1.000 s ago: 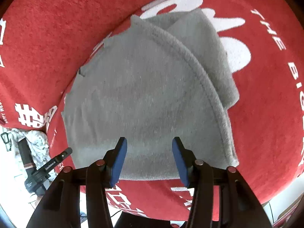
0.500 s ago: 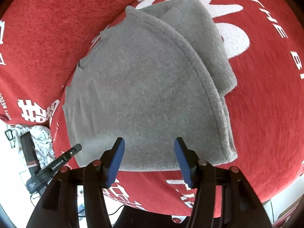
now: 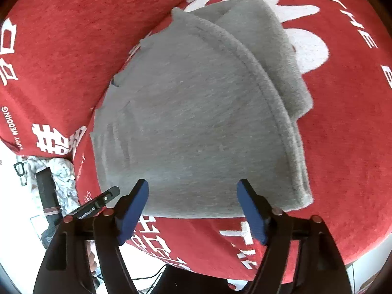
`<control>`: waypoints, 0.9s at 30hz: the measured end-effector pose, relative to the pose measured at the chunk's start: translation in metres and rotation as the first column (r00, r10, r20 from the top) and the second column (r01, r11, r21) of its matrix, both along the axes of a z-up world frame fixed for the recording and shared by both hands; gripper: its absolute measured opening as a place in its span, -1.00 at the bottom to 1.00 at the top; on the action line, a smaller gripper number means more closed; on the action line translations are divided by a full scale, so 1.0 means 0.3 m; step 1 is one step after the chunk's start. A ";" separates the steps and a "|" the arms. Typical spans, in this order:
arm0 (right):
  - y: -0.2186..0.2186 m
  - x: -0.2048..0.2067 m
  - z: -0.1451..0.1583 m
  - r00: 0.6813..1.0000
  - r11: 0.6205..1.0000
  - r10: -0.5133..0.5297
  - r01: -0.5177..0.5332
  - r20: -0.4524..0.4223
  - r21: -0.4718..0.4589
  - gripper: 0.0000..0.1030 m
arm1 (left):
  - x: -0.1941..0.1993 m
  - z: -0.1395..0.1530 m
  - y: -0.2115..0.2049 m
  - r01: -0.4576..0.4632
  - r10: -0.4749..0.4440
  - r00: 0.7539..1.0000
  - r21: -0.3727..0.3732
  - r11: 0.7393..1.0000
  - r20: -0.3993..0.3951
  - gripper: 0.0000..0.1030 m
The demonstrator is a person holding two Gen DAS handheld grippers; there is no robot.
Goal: Fold small clothes
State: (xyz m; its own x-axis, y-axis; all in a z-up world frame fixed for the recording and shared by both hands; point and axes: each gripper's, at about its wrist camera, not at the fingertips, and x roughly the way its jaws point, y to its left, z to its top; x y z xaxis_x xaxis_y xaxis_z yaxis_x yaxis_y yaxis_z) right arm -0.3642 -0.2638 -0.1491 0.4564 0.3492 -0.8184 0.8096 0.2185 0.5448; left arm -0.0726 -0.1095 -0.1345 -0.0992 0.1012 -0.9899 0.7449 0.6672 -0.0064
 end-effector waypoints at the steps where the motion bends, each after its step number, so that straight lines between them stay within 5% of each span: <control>1: 0.006 0.005 0.000 1.000 1.000 0.005 -0.005 0.002 -0.001 0.54 | -0.004 -0.004 0.006 -0.004 0.004 1.000 0.001 1.000 -0.003 -0.76; 3: 0.023 0.016 0.002 1.000 1.000 0.012 -0.012 0.002 -0.003 0.54 | -0.004 -0.020 0.024 -0.012 0.013 1.000 0.016 1.000 -0.009 0.95; 16: 0.230 0.129 0.038 0.998 0.998 -0.062 0.062 0.033 0.003 0.59 | 0.123 -0.032 0.148 0.037 -0.037 0.999 0.009 0.999 0.026 0.98; 19: 0.300 0.171 0.040 0.994 0.996 -0.091 0.089 0.058 0.030 0.59 | 0.197 -0.049 0.193 0.042 -0.042 0.999 0.010 0.999 -0.024 0.98; 27: 0.499 0.310 -0.069 0.970 0.958 -0.192 0.152 0.148 0.242 0.59 | 0.445 -0.064 0.326 -0.079 0.076 0.996 -0.068 0.995 -0.050 0.98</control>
State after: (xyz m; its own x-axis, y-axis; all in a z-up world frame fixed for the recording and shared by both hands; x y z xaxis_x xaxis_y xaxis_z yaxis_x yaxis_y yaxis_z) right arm -0.2713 -0.1141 -0.1699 0.6499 0.4209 -0.6328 0.7164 -0.0612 0.6950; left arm 0.0608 -0.0116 -0.1536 -0.1509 0.0226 -0.9883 0.6889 0.7194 -0.0888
